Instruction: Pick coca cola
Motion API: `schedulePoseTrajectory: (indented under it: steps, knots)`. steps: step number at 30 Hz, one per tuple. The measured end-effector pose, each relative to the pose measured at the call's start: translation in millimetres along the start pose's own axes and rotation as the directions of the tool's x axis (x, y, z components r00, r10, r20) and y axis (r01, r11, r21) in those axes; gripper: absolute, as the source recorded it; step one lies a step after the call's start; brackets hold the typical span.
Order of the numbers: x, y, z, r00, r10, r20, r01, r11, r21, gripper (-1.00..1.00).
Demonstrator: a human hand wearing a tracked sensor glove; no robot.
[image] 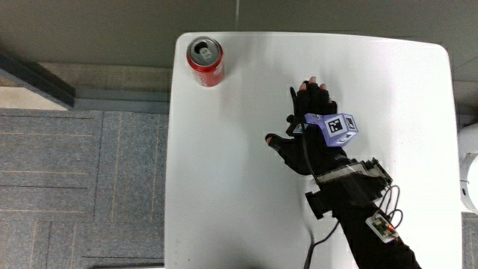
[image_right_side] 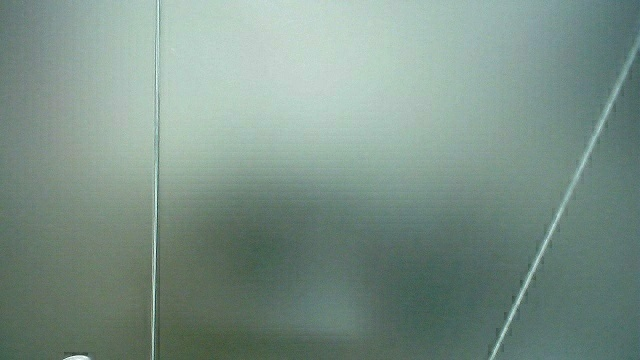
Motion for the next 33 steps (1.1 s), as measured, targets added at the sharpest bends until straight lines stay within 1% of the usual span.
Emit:
schedulePoseTrajectory:
  steps: [1,2,3,4,5,6,7,8,9,10,11,12,13,14,15,16,18,19,20,21,22,23,24,25,26,27,28,29,30,31,32,33]
  knots:
    - [-1.2,1.9,-1.3,1.000,0.026,-0.011,-0.026,0.9997,0.002,0.00]
    - [1.8,5.1,-4.0,0.998,0.051,-0.024,-0.050,0.9987,0.006,0.00]
    - [-3.4,4.3,-4.7,0.998,0.000,-0.064,-0.001,0.9999,-0.017,0.00]
    - [-6.0,5.9,-5.7,0.997,0.005,-0.075,-0.007,0.9998,-0.019,0.00]
    - [-3.9,9.2,-8.2,0.996,0.027,-0.088,-0.028,0.9995,-0.017,0.00]
    - [-6.9,10.1,-8.9,0.994,0.042,-0.099,-0.043,0.9990,-0.013,0.00]
    - [-5.9,12.3,-10.9,0.994,0.027,-0.108,-0.029,0.9994,-0.019,0.00]
    - [-7.8,13.6,-11.8,0.992,0.025,-0.126,-0.029,0.9991,-0.030,0.00]
    - [-9.3,15.3,-13.0,0.986,0.017,-0.164,-0.021,0.9994,-0.028,0.00]
    - [-10.0,17.0,-13.0,0.991,-0.036,-0.129,0.031,0.9986,-0.043,0.00]
    - [-9.4,20.8,-15.1,0.984,0.017,-0.176,-0.022,0.9994,-0.026,0.00]
    - [-8.7,24.6,-17.1,0.972,0.070,-0.223,-0.073,0.9973,-0.006,0.00]
    - [-6.0,27.7,-20.3,0.957,0.108,-0.269,-0.107,0.9941,0.017,0.00]
    - [-5.6,29.2,-22.4,0.949,0.089,-0.301,-0.092,0.9958,0.004,0.00]
    - [0.8,34.5,-26.3,0.942,0.113,-0.315,-0.113,0.9934,0.017,0.00]
    - [5.3,38.8,-28.7,0.940,0.127,-0.317,-0.128,0.9916,0.018,0.00]
    - [9.7,45.0,-31.5,0.914,0.134,-0.384,-0.130,0.9908,0.036,0.00]
    - [16.3,51.3,-32.0,0.895,0.238,-0.377,-0.214,0.9711,0.106,0.00]
    - [24.6,56.3,-32.7,0.884,0.237,-0.404,-0.204,0.9713,0.122,0.00]
    - [14.7,52.8,-26.0,0.896,0.206,-0.394,-0.174,0.9778,0.117,0.00]
    - [17.3,55.8,-25.0,0.873,0.220,-0.436,-0.183,0.9749,0.127,0.00]
    - [11.3,54.4,-22.0,0.845,0.195,-0.498,-0.156,0.9806,0.119,0.00]
    - [4.7,52.9,-17.9,0.845,0.192,-0.499,-0.154,0.9811,0.117,0.00]
    - [3.4,53.4,-16.0,0.849,0.196,-0.490,-0.161,0.9804,0.114,0.00]
    - [0.1,52.0,-14.3,0.845,0.191,-0.500,-0.157,0.9815,0.110,0.00]
    - [-2.1,51.5,-13.6,0.834,0.201,-0.514,-0.164,0.9795,0.117,0.00]
    - [-4.0,52.1,-13.0,0.818,0.238,-0.523,-0.198,0.9713,0.131,0.00]
    - [-2.4,52.8,-13.2,0.818,0.253,-0.516,-0.207,0.9674,0.146,0.00]
    - [-4.3,51.0,-12.9,0.816,0.258,-0.517,-0.203,0.9659,0.161,0.00]
    - [-4.9,51.1,-13.0,0.821,0.261,-0.508,-0.205,0.9649,0.164,0.00]
    - [-6.5,51.5,-13.1,0.816,0.293,-0.499,-0.230,0.9556,0.184,0.00]
    - [-11.1,49.4,-12.6,0.815,0.289,-0.502,-0.223,0.9564,0.188,0.04]
